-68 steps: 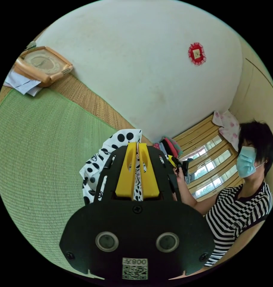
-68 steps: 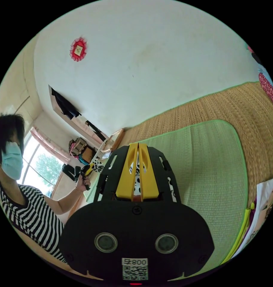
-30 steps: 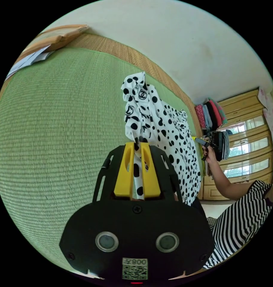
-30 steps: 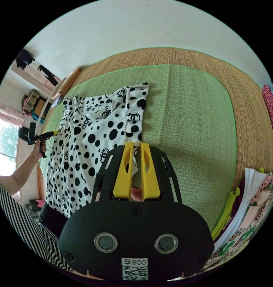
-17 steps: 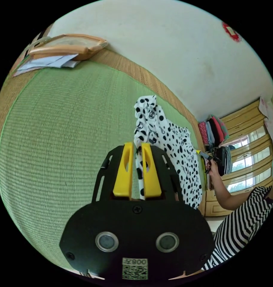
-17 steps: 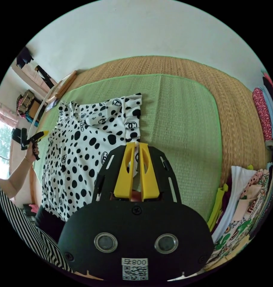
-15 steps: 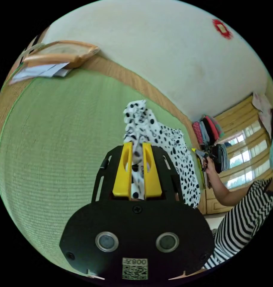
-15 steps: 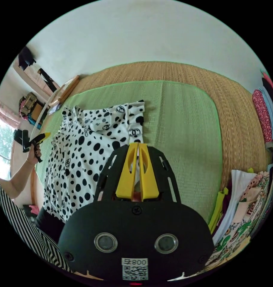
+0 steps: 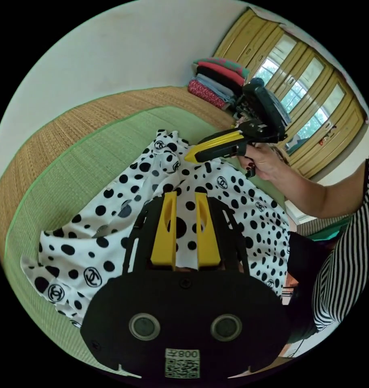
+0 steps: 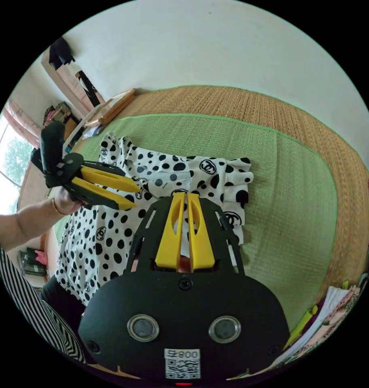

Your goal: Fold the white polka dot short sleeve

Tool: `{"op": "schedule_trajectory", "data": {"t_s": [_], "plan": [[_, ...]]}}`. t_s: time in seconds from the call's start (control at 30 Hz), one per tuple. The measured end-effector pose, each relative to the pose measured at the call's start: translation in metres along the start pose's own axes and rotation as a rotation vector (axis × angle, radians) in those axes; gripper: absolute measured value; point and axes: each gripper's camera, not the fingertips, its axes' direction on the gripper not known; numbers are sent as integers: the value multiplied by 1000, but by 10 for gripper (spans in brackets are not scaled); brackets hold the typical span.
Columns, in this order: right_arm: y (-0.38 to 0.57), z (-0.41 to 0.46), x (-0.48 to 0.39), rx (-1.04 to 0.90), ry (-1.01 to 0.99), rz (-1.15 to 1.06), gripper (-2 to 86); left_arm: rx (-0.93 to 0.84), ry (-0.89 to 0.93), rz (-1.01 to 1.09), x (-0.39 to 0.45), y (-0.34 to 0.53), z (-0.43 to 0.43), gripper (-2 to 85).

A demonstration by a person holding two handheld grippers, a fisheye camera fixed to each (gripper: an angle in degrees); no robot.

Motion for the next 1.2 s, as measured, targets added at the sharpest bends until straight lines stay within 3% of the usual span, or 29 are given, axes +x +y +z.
{"op": "schedule_trajectory", "data": {"t_s": [0.13, 0.37, 0.5, 0.87, 1.03, 1.2], "plan": [[-3, 7, 17, 37, -97, 41, 13, -36, -98, -74, -7, -15, 24, 76], [-3, 17, 38, 105, -168, 79, 25, -7, -61, -108, -4, -22, 34, 85], [4, 2, 37, 170, -12, 90, 46, -13, -134, -59, 8, -33, 39, 91], [-11, 30, 47, 76, 100, 94, 36, 27, -273, 115, 54, -64, 52, 91], [-9, 30, 65, 107, 17, 124, 12, -79, -353, 141, 48, -82, 79, 85], [-3, 16, 102, 205, -249, 184, 6, -74, -280, 91, 26, -92, 75, 82]]}}
